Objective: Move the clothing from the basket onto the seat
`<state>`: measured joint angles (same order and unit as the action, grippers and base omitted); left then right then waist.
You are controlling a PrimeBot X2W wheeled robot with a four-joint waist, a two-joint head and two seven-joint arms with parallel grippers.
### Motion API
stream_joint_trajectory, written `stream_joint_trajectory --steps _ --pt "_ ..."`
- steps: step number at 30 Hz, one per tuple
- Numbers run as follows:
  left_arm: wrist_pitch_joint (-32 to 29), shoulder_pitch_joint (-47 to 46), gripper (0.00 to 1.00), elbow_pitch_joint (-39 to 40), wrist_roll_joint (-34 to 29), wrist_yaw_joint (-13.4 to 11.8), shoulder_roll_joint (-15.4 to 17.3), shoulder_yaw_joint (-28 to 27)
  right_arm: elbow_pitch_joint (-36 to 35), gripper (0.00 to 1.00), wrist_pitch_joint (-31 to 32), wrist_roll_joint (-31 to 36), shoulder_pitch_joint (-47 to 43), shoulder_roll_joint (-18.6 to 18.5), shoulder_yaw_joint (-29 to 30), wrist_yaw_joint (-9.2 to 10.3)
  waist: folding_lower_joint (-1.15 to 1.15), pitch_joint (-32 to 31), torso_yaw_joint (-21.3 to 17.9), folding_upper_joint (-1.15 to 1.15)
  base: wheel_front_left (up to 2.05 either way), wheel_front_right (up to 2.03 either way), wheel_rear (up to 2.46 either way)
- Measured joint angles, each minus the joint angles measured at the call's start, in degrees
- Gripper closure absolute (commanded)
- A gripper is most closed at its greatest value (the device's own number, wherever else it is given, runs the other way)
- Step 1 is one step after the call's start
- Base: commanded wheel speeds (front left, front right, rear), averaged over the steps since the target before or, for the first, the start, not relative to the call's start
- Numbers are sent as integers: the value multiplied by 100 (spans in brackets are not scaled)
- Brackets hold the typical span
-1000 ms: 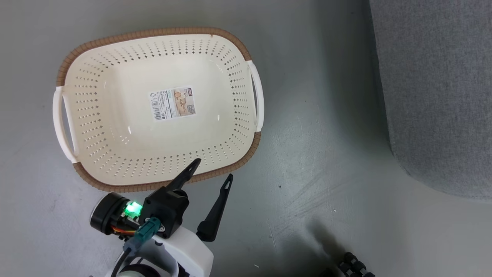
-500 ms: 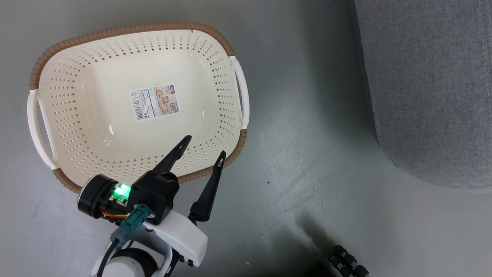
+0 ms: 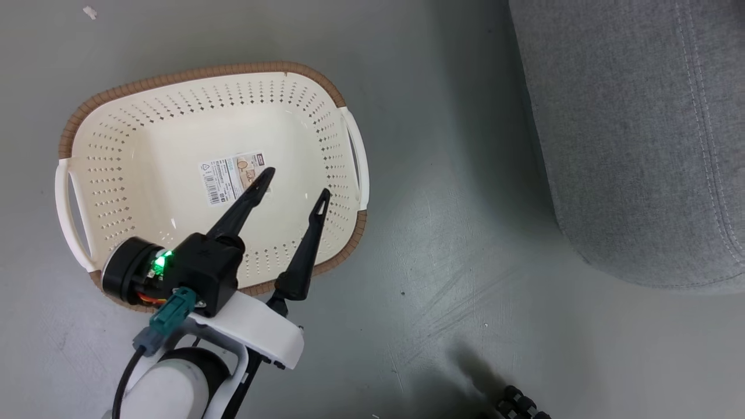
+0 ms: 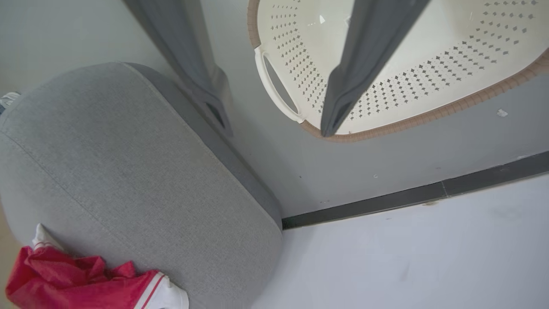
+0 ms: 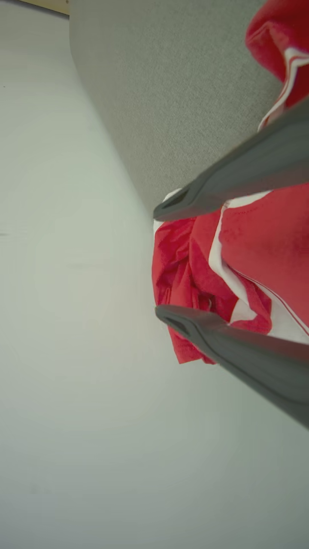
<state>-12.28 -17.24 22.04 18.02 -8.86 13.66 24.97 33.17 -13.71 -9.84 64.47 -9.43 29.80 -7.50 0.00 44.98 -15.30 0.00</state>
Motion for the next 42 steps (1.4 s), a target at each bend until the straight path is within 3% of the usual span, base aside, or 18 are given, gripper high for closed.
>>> stream_joint_trajectory --steps 8,14,23,35,42 --pt "438 -30 0 -185 148 -8 -130 -320 -493 0 -52 -209 -357 -9 -782 0 0 -336 51 0 0 0 0" --pt "829 -31 0 -388 238 -59 -183 -616 -754 0 -68 -204 -693 181 -1433 0 0 -677 165 0 0 0 0" --pt "1321 -1 0 -737 388 -91 -316 -811 -817 0 -92 -109 -1277 264 -2102 0 0 -1170 400 0 0 0 0" --pt "2156 380 0 -1332 525 -115 -419 -1161 -904 0 -92 -66 -2151 419 -2506 -1 0 -1929 835 0 0 0 0" --pt "2297 771 0 -1824 934 -180 -684 -1340 -1009 0 -92 133 -2871 445 -2683 -1 0 -2413 1098 0 0 0 0"
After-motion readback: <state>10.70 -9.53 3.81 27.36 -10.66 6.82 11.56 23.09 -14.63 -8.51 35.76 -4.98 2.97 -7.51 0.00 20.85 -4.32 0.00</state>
